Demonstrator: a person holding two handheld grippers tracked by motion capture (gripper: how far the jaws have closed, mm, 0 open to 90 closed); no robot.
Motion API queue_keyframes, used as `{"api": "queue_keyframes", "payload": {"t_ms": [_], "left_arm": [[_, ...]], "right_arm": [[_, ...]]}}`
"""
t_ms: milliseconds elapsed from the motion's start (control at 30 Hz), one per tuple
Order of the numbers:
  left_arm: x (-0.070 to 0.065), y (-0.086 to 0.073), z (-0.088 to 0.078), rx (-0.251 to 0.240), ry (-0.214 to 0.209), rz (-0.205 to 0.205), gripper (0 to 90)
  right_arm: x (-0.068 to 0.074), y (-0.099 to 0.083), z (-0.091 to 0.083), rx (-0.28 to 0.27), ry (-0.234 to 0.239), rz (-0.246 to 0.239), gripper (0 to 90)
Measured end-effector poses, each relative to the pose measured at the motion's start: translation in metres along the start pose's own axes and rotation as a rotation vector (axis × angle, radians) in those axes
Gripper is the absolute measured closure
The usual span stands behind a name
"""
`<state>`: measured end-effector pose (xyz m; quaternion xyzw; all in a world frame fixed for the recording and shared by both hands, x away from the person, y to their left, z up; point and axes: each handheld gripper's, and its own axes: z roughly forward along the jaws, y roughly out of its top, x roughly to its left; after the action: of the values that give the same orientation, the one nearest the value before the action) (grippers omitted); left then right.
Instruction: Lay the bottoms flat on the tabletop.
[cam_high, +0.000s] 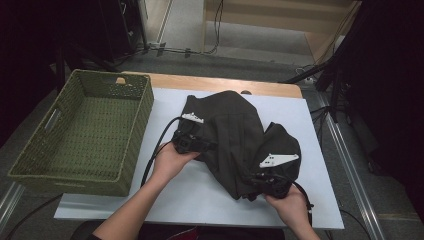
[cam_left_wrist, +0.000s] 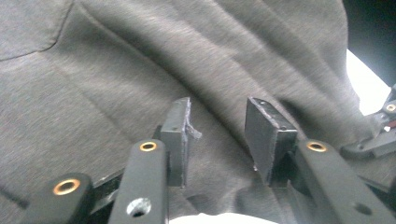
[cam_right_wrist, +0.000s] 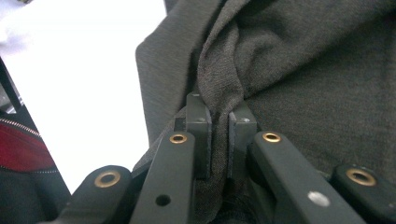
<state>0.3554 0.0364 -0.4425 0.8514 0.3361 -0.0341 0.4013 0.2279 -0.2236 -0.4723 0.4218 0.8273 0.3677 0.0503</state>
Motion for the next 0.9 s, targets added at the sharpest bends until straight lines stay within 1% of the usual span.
{"api": "queue_keyframes", "payload": {"t_ms": [33,67,133,200,233,300,333,367,467,567,600,633,667,700,733,800,833,900], "left_arm": [[-0.002,0.001,0.000,0.005,0.004,0.012,55.1],[-0.005,0.002,0.001,0.003,0.003,0.017,53.9],[-0.008,0.004,0.002,-0.002,0.002,0.028,47.6],[-0.011,0.005,0.002,-0.014,0.001,0.032,45.9],[-0.013,0.006,0.002,-0.025,-0.005,0.033,43.6],[-0.015,0.007,0.003,-0.031,-0.011,0.037,42.9],[-0.017,0.008,0.004,-0.037,-0.013,0.040,41.3],[-0.019,0.008,0.004,-0.037,-0.005,0.047,40.6],[-0.025,0.010,0.008,-0.048,-0.007,0.060,38.6],[-0.028,0.012,0.013,-0.043,-0.007,0.061,38.5],[-0.029,0.013,0.015,-0.040,-0.011,0.063,38.5],[-0.030,0.013,0.017,-0.032,-0.007,0.070,38.5],[-0.031,0.013,0.020,-0.019,-0.006,0.068,38.6],[-0.032,0.013,0.023,-0.006,-0.015,0.069,39.0],[-0.034,0.012,0.026,0.000,-0.008,0.078,41.2],[-0.035,0.010,0.030,0.010,0.027,0.098,44.4],[-0.035,0.009,0.032,0.016,0.033,0.099,48.2],[-0.032,0.006,0.036,0.016,0.025,0.095,58.4]], "right_arm": [[0.003,0.000,0.002,-0.001,0.004,0.002,80.9],[0.005,0.001,0.004,0.002,0.005,-0.009,80.9],[0.010,0.002,0.007,0.005,-0.003,-0.030,80.8],[0.015,0.004,0.011,0.008,0.002,-0.033,80.8],[0.017,0.004,0.012,0.010,0.001,-0.041,80.8],[0.022,0.005,0.017,0.019,0.004,-0.062,80.8],[0.024,0.005,0.018,0.020,0.008,-0.065,80.8],[0.027,0.005,0.021,0.021,0.013,-0.068,80.7],[0.035,0.006,0.027,0.014,0.010,-0.073,80.7],[0.043,0.008,0.034,0.009,0.009,-0.085,80.7],[0.046,0.008,0.037,0.010,0.015,-0.091,80.6],[0.049,0.008,0.039,0.009,0.015,-0.096,80.6],[0.051,0.008,0.041,0.011,0.018,-0.102,80.6],[0.054,0.009,0.043,0.013,0.018,-0.103,80.5],[0.056,0.009,0.045,0.013,0.021,-0.111,80.6],[0.061,0.009,0.047,0.014,0.034,-0.117,80.6],[0.064,0.010,0.048,0.009,0.046,-0.121,80.5],[0.067,0.010,0.050,0.014,0.043,-0.134,80.1]]}}
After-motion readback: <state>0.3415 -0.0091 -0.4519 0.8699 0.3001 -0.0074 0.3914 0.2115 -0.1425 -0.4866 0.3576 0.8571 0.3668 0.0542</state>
